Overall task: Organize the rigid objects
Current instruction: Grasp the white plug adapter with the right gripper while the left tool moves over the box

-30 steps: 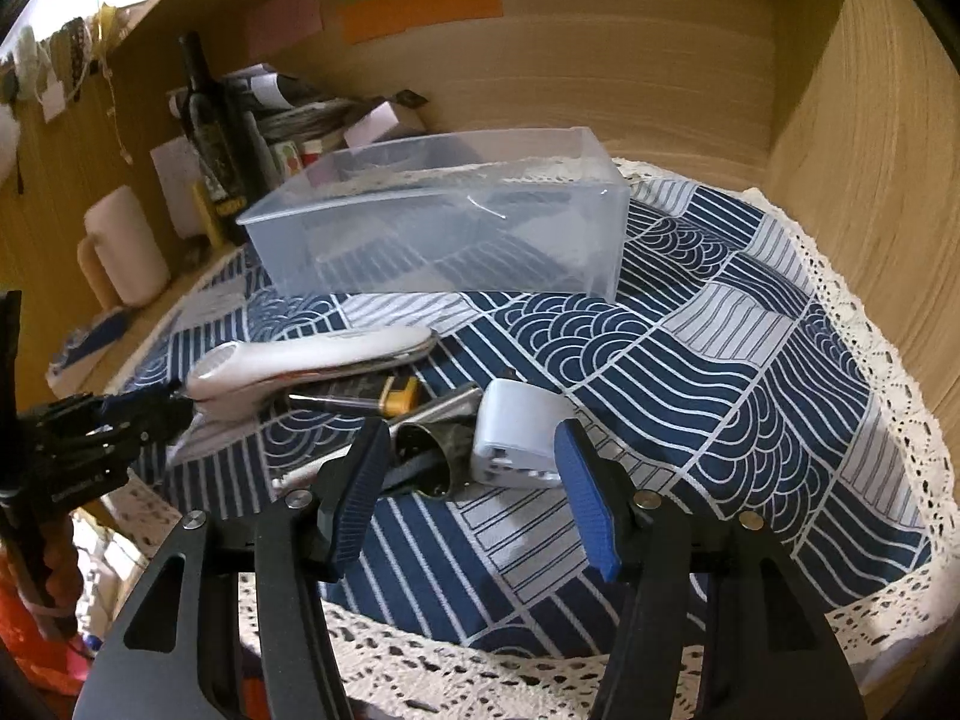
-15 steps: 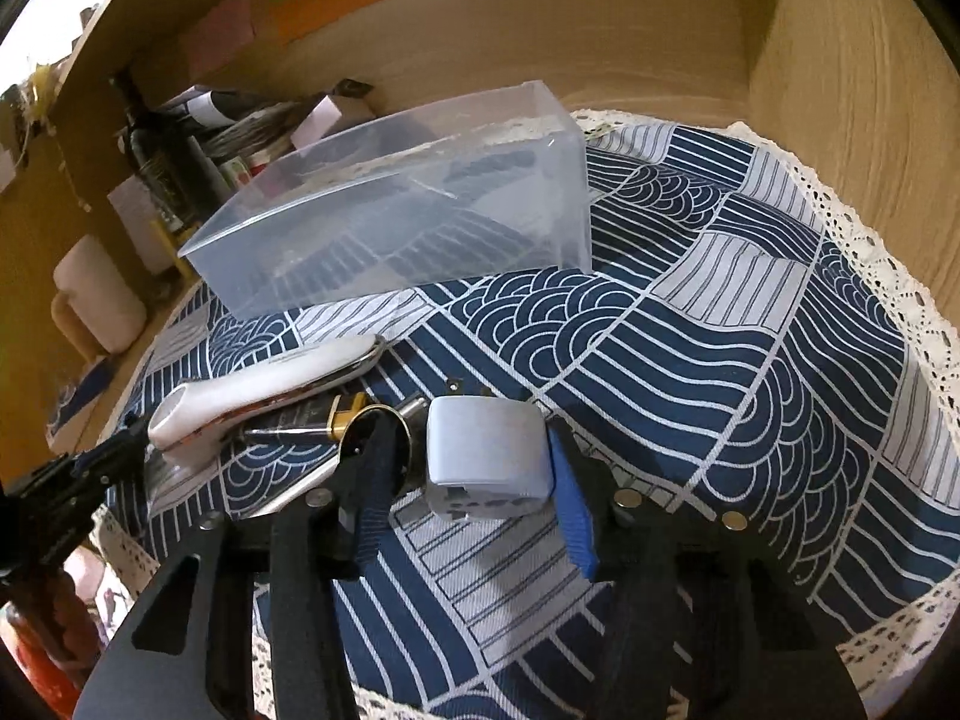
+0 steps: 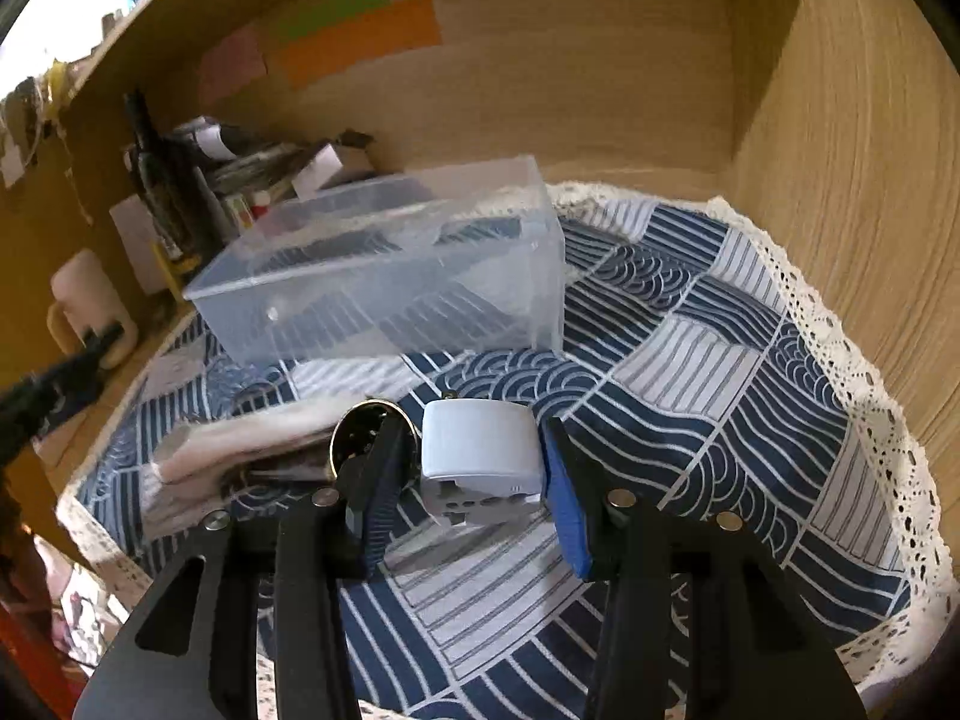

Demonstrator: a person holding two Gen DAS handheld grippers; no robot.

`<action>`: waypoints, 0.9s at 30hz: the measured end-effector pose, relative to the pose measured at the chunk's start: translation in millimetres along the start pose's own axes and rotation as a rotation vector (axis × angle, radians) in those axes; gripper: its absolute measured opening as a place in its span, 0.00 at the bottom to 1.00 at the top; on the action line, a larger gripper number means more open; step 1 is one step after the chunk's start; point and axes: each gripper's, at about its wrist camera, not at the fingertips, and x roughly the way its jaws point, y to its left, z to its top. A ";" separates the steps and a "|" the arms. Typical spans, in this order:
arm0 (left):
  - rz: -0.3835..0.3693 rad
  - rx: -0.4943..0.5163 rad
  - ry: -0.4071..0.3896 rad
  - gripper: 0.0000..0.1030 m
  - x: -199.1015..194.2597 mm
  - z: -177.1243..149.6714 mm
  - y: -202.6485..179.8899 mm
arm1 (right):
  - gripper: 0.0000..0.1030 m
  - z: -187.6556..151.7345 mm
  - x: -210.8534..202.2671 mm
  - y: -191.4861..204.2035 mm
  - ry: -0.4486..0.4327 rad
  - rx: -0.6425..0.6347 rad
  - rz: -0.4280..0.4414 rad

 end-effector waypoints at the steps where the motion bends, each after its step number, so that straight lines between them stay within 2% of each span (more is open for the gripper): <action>1: -0.002 -0.001 0.001 0.15 0.9 1.0 -0.8 | 0.40 -2.7 3.8 -1.7 0.019 0.004 0.000; 3: -0.012 -0.002 0.005 0.15 3.0 2.4 -2.4 | 0.42 -9.2 11.3 -5.4 0.057 0.013 -0.008; 7: -0.016 0.005 0.009 0.15 5.0 2.3 -8.3 | 0.43 -16.3 10.2 -11.7 0.080 0.024 -0.003; 11: -0.019 0.007 0.011 0.15 5.2 2.3 -11.7 | 0.49 -18.3 0.4 -18.1 0.063 0.039 0.000; 17: -0.028 0.009 0.007 0.15 4.8 3.7 -16.6 | 0.49 -15.2 -8.9 -24.7 0.025 0.058 0.000; 20: -0.030 0.014 0.002 0.15 4.1 5.2 -18.9 | 0.49 -14.3 0.3 -20.7 0.050 0.043 0.002; 22: -0.032 0.016 -0.002 0.15 3.9 6.9 -19.3 | 0.45 -14.9 4.8 -18.1 0.061 0.033 0.006; 23: -0.031 0.017 -0.005 0.15 3.7 8.4 -19.6 | 0.34 -15.1 6.8 -16.6 0.067 0.029 0.009; 27: -0.037 0.021 -0.020 0.15 4.1 16.2 -19.3 | 0.35 -8.8 2.3 -12.8 0.038 0.010 -0.003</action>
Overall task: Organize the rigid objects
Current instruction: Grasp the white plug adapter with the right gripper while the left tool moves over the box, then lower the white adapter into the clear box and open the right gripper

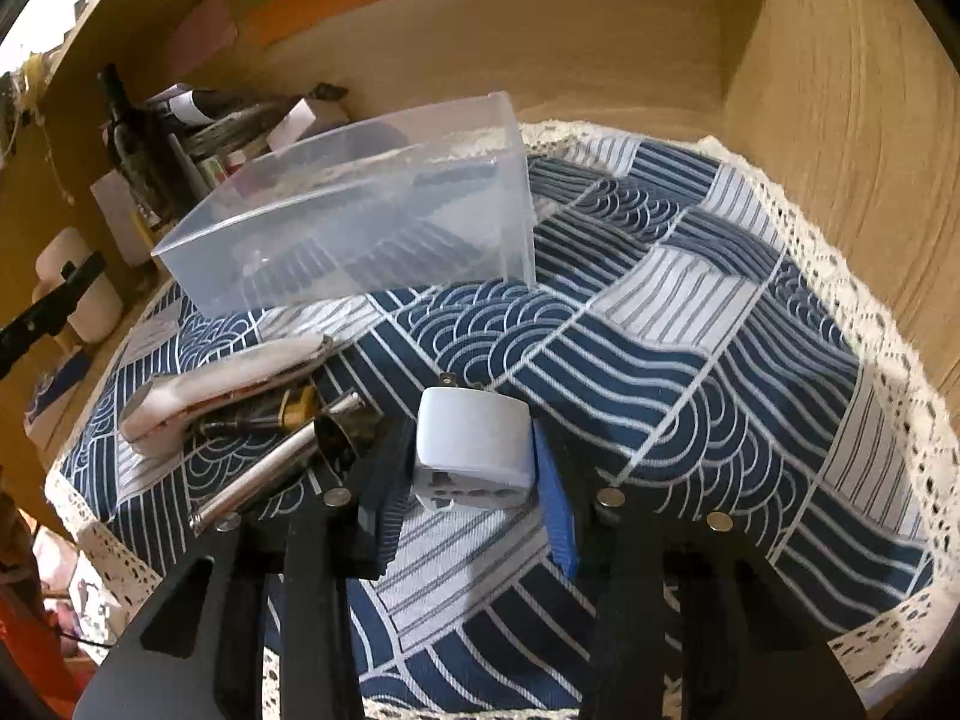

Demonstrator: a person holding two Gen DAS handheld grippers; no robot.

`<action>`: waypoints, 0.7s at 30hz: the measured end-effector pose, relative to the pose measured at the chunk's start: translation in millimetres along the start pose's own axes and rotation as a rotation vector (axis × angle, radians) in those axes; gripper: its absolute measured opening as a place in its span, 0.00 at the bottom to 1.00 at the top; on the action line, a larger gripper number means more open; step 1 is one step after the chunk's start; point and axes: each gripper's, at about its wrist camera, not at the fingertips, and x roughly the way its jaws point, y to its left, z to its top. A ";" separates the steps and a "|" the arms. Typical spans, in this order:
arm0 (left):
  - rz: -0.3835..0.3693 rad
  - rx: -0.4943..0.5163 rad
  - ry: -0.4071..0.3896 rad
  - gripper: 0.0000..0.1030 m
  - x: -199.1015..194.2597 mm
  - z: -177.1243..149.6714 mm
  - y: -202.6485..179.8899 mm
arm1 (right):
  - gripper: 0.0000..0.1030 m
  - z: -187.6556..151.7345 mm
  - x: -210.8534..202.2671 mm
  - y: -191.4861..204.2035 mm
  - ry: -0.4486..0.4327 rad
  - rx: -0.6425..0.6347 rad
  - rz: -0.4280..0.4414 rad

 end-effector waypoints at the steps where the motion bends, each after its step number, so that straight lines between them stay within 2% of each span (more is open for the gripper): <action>1: -0.003 0.002 -0.003 0.15 0.8 3.1 -0.3 | 0.35 4.0 -2.1 0.8 -0.011 -0.005 0.003; 7: -0.025 0.021 -0.007 0.15 17.2 29.8 -2.8 | 0.35 45.2 -22.2 14.9 -0.121 -0.073 0.020; 12: -0.060 0.008 0.054 0.15 51.5 54.5 -1.3 | 0.35 84.3 -26.7 30.9 -0.205 -0.138 0.018; 17: -0.080 0.019 0.120 0.15 87.9 70.4 -4.6 | 0.35 114.5 -11.0 41.0 -0.213 -0.171 0.032; 21: -0.106 0.021 0.184 0.15 117.4 76.2 -8.3 | 0.35 131.9 16.1 43.4 -0.157 -0.175 0.056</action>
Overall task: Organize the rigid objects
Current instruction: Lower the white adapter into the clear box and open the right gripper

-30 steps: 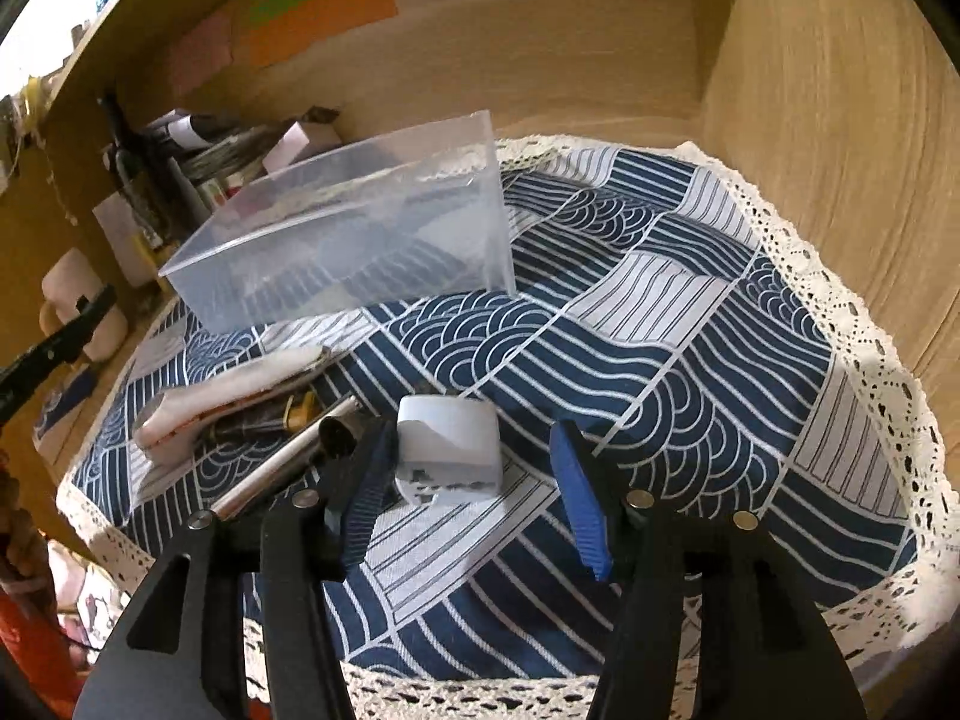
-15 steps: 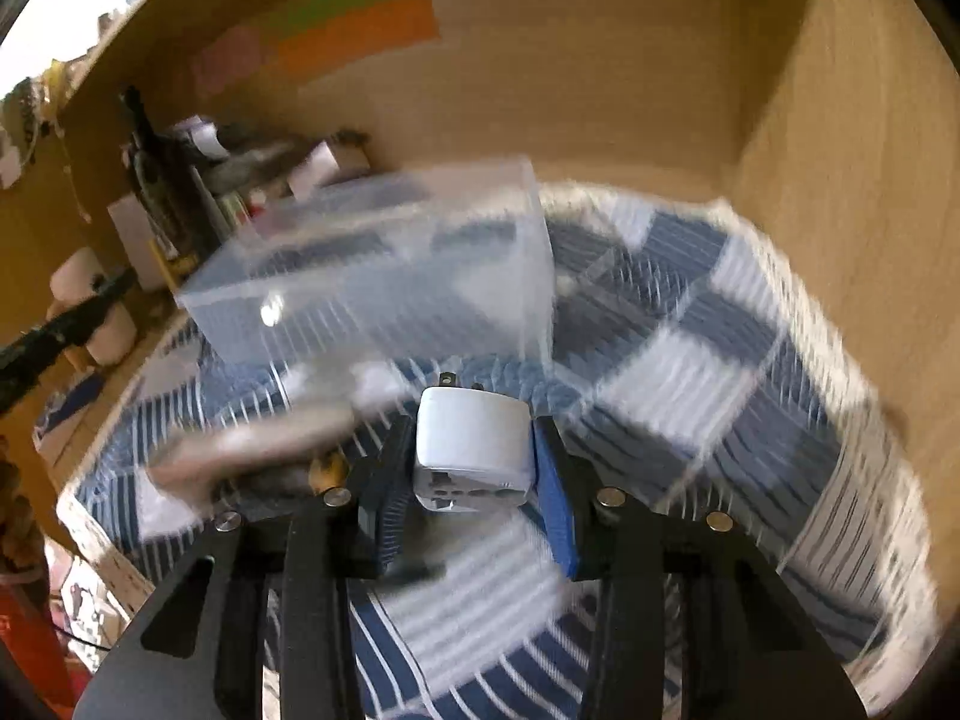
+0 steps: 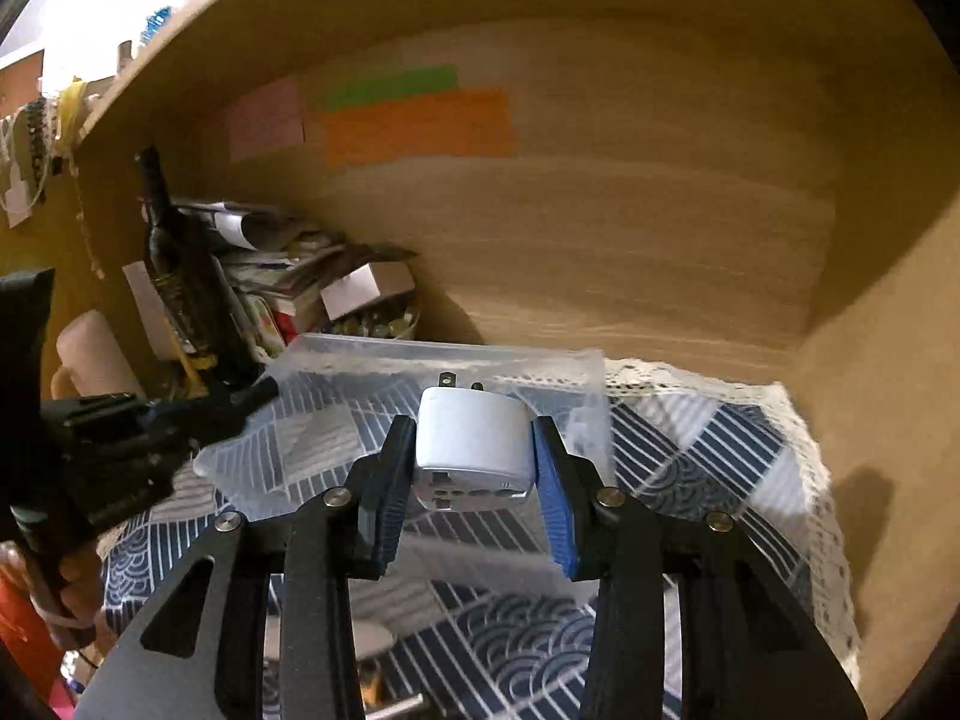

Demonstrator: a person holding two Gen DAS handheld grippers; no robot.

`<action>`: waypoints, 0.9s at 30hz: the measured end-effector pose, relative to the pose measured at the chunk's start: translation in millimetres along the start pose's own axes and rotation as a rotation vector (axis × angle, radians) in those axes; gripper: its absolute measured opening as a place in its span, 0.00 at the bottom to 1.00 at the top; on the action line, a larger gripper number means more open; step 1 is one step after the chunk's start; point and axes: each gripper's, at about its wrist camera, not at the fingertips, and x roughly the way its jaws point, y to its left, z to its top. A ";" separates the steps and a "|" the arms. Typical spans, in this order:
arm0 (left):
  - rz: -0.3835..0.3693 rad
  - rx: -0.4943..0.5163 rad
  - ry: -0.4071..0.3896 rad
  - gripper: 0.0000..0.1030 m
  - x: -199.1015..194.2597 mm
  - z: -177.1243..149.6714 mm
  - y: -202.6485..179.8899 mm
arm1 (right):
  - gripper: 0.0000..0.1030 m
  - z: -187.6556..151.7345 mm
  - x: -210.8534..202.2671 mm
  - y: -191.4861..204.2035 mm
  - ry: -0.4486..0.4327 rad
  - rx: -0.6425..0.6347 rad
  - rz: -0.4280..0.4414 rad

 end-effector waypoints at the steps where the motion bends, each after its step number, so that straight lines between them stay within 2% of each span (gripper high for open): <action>1: -0.003 0.001 0.014 0.15 6.9 1.6 -1.3 | 0.35 1.7 7.5 -0.1 0.015 -0.002 -0.004; 5: -0.007 0.006 0.103 0.15 34.8 6.1 -6.7 | 0.35 1.2 42.4 -2.1 0.103 -0.004 0.005; 9: -0.008 0.028 0.156 0.15 55.6 6.7 -12.6 | 0.35 -3.6 68.2 -3.8 0.183 -0.010 0.009; 15: -0.005 0.053 0.189 0.15 76.9 6.4 -13.7 | 0.35 -6.7 89.4 -2.0 0.224 -0.024 0.008; 21: -0.005 0.044 0.199 0.15 78.8 5.6 -12.9 | 0.35 -8.6 100.0 2.4 0.252 -0.053 -0.012; 24: 0.007 0.044 0.189 0.20 72.0 5.0 -12.3 | 0.35 -9.0 99.2 5.5 0.252 -0.067 -0.022; 27: 0.012 0.045 0.163 0.33 59.0 5.7 -11.4 | 0.40 -7.0 90.0 9.0 0.231 -0.079 -0.029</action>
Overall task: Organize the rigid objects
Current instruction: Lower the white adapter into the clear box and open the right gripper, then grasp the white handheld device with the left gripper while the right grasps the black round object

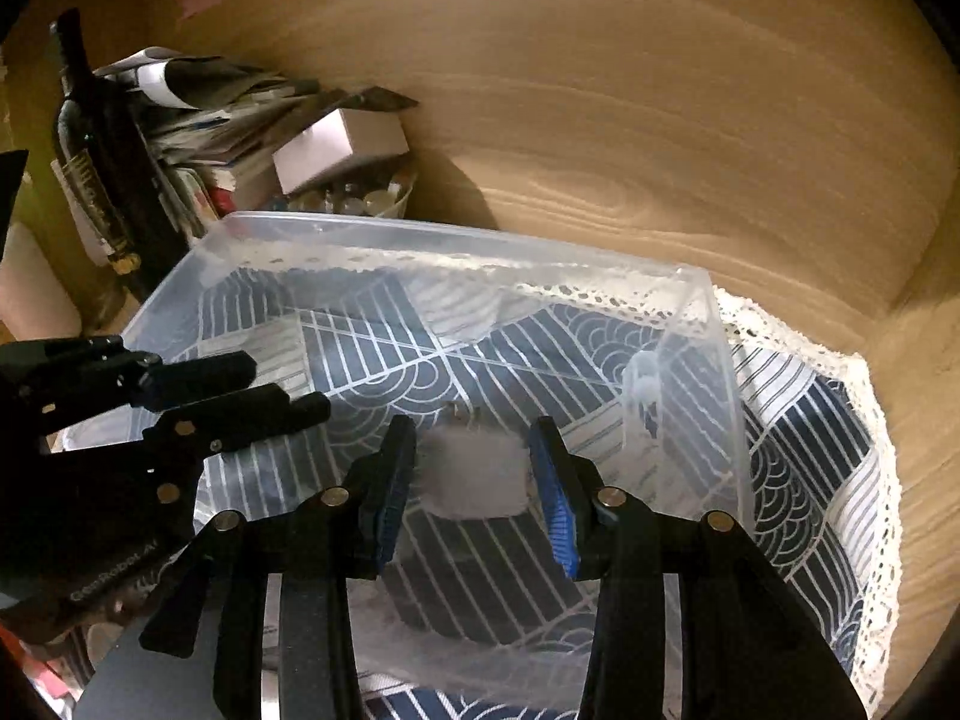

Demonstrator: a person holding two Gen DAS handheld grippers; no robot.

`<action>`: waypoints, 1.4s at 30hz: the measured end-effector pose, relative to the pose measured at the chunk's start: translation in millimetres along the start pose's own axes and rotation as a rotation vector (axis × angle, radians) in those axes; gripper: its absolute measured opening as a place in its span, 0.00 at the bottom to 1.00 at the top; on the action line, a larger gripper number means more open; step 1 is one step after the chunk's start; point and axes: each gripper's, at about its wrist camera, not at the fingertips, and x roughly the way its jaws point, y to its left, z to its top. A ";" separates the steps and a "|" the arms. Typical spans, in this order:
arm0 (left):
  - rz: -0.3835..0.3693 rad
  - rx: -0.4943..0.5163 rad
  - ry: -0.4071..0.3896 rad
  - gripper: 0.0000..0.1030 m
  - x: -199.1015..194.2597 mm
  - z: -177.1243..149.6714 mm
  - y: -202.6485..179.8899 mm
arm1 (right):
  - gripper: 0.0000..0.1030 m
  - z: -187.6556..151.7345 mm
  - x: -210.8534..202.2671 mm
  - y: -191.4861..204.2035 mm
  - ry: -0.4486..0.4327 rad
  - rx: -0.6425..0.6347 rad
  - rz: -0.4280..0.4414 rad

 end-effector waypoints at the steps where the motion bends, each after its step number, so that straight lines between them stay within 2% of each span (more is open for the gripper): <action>1: 0.003 0.001 -0.014 0.38 -5.2 -0.4 0.2 | 0.42 0.3 -3.9 0.6 -0.010 -0.001 -0.001; 7: 0.030 0.021 -0.120 0.59 -52.8 -6.2 -4.3 | 0.51 -2.0 -45.9 3.3 -0.101 0.014 0.000; 9: 0.035 0.021 -0.158 0.65 -71.4 -9.6 -5.6 | 0.57 -6.1 -62.7 3.9 -0.137 0.024 0.004; 13: 0.049 0.004 -0.219 0.82 -103.3 -20.1 -4.0 | 0.60 -18.9 -94.4 7.4 -0.199 0.038 -0.004; 15: 0.066 -0.001 -0.249 0.87 -117.7 -28.4 -4.3 | 0.70 -27.7 -107.3 9.1 -0.226 0.049 -0.005; 17: 0.078 -0.001 -0.268 0.91 -129.5 -39.1 -4.7 | 0.73 -40.7 -118.8 12.2 -0.252 0.058 -0.017; 23: 0.074 -0.001 -0.257 0.92 -137.7 -76.2 -6.7 | 0.78 -81.8 -127.1 20.5 -0.241 0.082 -0.048; 33: 0.002 0.005 -0.148 0.90 -94.7 -122.6 -16.8 | 0.78 -137.1 -94.1 24.5 -0.104 0.167 -0.008; 37: -0.019 0.035 -0.116 0.75 -81.4 -133.7 -24.1 | 0.77 -148.4 -90.8 25.9 -0.086 0.167 -0.021; 39: -0.030 0.039 -0.096 0.70 -75.1 -137.9 -25.2 | 0.70 -150.1 -89.5 23.1 -0.079 0.166 -0.033; 42: -0.045 0.034 -0.066 0.59 -65.5 -141.6 -24.5 | 0.61 -150.9 -83.6 19.4 -0.057 0.173 -0.021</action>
